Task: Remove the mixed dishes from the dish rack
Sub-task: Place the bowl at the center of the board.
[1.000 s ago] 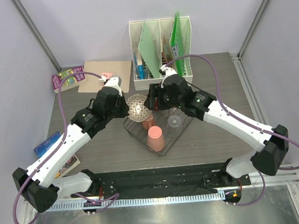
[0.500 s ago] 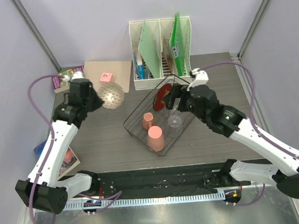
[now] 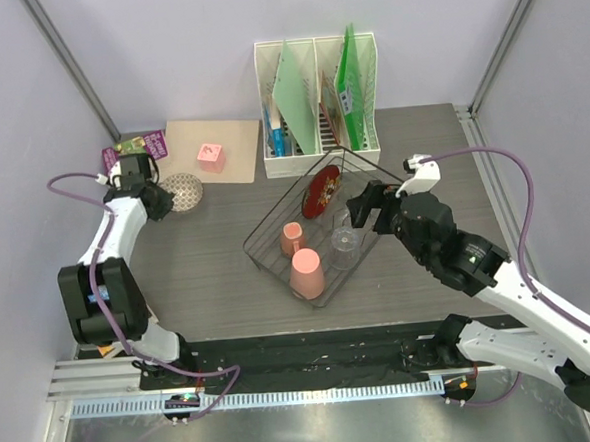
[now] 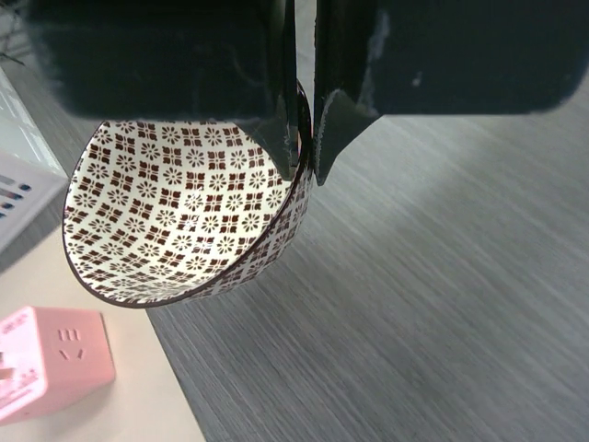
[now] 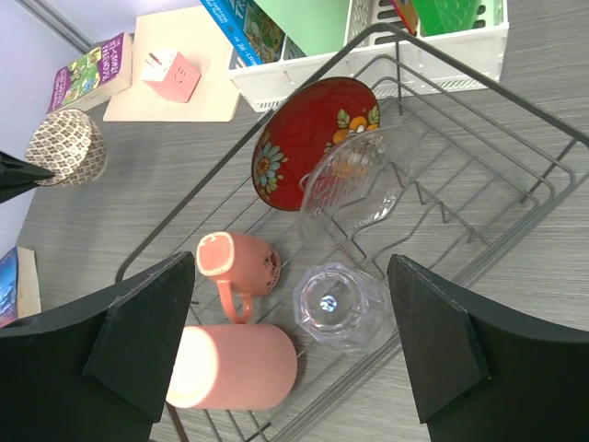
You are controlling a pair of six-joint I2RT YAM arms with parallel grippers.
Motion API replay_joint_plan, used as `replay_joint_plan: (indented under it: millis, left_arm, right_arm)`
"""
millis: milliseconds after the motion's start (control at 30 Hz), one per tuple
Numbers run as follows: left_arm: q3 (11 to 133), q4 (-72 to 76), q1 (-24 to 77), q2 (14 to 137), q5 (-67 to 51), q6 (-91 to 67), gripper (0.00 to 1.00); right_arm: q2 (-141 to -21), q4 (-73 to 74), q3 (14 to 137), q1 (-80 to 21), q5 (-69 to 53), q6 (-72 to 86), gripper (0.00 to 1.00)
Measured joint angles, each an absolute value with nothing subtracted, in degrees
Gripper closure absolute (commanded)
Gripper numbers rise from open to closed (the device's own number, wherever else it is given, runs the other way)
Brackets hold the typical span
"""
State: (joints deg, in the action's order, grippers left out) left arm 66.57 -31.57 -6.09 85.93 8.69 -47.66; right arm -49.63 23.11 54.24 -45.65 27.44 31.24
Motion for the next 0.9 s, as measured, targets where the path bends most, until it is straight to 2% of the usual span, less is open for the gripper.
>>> replay_joint_plan:
  millis: [267, 467, 500, 567, 600, 667, 700, 800, 900]
  left_arm:
    - [66.6, -24.9, -6.1, 96.6, 8.9, -46.6, 1.0]
    - [67.4, -21.3, -6.1, 102.2, 7.4, -47.2, 0.99]
    - [67.4, -21.0, -6.2, 102.5, 7.2, -47.4, 0.95]
    - [67.4, -20.7, -6.1, 102.6, 7.0, -47.6, 0.78]
    - [67.4, -20.8, -6.1, 102.6, 7.0, -47.6, 0.57]
    - [67.4, -20.9, -6.1, 102.6, 6.8, -47.3, 0.37]
    - [67.4, -21.0, -6.1, 102.5, 6.6, -47.5, 0.22]
    - [67.0, -21.5, -6.1, 100.9, 6.4, -47.8, 0.06]
    - [66.8, -23.6, -6.1, 96.8, 6.7, -48.1, 0.01]
  right_arm:
    - [-46.3, 23.0, 52.6, -45.6, 29.8, 29.6, 0.1]
    - [-50.1, 22.7, 52.4, -45.6, 29.7, 28.8, 0.1]
    - [-50.6, 22.7, 52.4, -45.6, 29.7, 28.7, 0.1]
    - [-51.5, 22.7, 52.4, -45.6, 29.7, 28.6, 0.09]
    - [-51.9, 22.7, 52.4, -45.6, 29.7, 28.5, 0.09]
    - [-52.3, 22.7, 52.4, -45.6, 29.7, 28.4, 0.08]
    - [-52.5, 22.7, 52.4, -45.6, 29.7, 28.3, 0.07]
    - [-53.3, 22.2, 52.4, -45.6, 29.7, 27.9, 0.0]
    - [-54.4, 21.9, 52.4, -45.6, 29.7, 27.7, 0.0]
